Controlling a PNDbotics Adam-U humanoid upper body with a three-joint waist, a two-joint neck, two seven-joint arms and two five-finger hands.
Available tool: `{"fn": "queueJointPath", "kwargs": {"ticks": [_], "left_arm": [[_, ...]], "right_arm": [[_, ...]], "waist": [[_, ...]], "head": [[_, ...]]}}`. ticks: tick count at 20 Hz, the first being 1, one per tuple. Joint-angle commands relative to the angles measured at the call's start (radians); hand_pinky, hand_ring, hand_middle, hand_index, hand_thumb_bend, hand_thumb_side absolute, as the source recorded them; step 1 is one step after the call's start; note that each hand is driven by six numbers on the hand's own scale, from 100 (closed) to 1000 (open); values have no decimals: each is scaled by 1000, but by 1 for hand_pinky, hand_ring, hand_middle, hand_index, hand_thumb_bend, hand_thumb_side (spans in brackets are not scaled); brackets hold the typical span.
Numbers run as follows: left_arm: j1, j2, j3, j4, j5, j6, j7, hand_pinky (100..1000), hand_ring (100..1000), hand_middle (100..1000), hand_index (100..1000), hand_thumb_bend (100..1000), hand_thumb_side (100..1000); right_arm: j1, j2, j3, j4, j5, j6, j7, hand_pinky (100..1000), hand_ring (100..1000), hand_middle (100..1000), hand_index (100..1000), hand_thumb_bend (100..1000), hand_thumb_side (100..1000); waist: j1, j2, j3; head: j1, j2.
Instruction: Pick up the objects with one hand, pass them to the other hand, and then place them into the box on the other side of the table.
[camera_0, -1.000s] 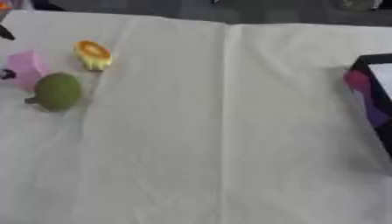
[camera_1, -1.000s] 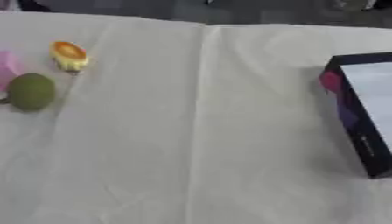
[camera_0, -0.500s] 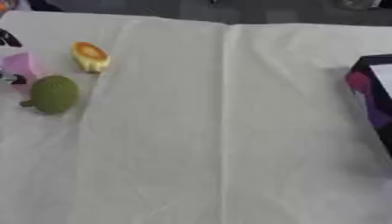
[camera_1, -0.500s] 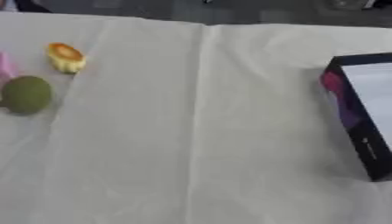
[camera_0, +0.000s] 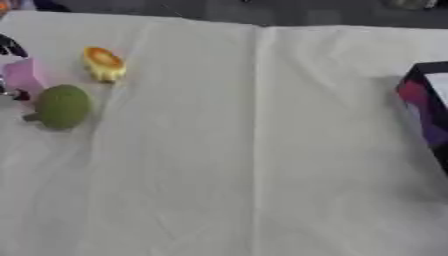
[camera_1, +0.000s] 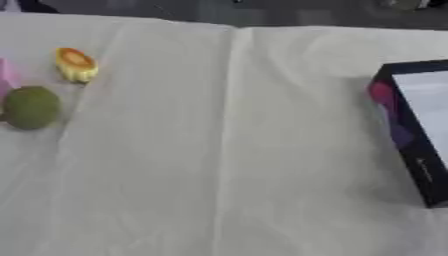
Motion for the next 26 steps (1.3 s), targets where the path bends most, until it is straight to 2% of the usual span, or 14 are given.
{"fn": "queueJointPath", "kwargs": {"ticks": [1, 6, 9, 13, 15, 16, 19, 22, 23, 24, 26], "left_arm": [[-15, 24, 11, 2, -26, 17, 21, 925, 895, 822, 858, 637, 157], [-15, 16, 11, 17, -43, 16, 8, 916, 888, 812, 841, 618, 170], [-16, 14, 11, 19, -45, 16, 4, 900, 877, 797, 786, 588, 122], [-19, 13, 10, 17, -62, 24, 12, 880, 859, 773, 691, 564, 122], [-20, 12, 10, 18, -65, 25, 15, 876, 854, 766, 675, 545, 125], [-20, 11, 10, 19, -64, 24, 14, 858, 834, 736, 622, 482, 124], [-20, 12, 10, 19, -50, 23, 6, 833, 806, 698, 556, 391, 118], [-20, 14, 7, 9, -26, 18, -3, 816, 785, 666, 519, 291, 117], [-19, 17, 6, 2, -14, 14, -7, 811, 780, 660, 514, 245, 153], [-18, 20, 4, -7, -1, 10, -9, 809, 778, 656, 510, 261, 114], [-16, 26, 2, -23, 28, 7, -13, 803, 769, 639, 495, 223, 114]], "right_arm": [[-5, -13, -3, -20, 5, 4, 0, 672, 732, 837, 885, 263, 256], [-4, -8, -2, -20, 6, 6, -1, 673, 733, 838, 886, 262, 257], [-4, -7, -2, -20, 6, 7, -1, 674, 733, 838, 887, 248, 264], [-2, -7, 0, -20, 5, 8, 0, 674, 733, 838, 887, 229, 274], [-1, -7, 0, -20, 5, 8, -1, 674, 733, 838, 887, 226, 275], [0, -7, 0, -20, 5, 8, -1, 675, 733, 838, 888, 220, 278], [3, -8, -1, -20, 5, 8, -1, 676, 734, 838, 888, 217, 279], [7, -12, -2, -20, 5, 8, -1, 676, 734, 838, 889, 215, 278], [8, -13, -2, -20, 5, 7, -1, 677, 734, 838, 889, 218, 288], [9, -14, -2, -20, 5, 7, -1, 677, 734, 838, 889, 214, 278], [11, -18, -3, -20, 4, 6, -1, 677, 734, 838, 889, 211, 278]], "waist": [[0, -3, -2], [0, 0, -5], [0, 0, -4], [0, -3, -2], [1, -4, -2], [1, -6, -2], [1, -11, -1], [1, -18, 1], [1, -20, 3], [1, -23, 4], [1, -29, 6]], "head": [[10, -16], [14, -16], [14, -15], [15, -12], [15, -11], [14, -8], [9, 1], [-2, 9], [-5, 12], [-7, 14], [-9, 17]]}}
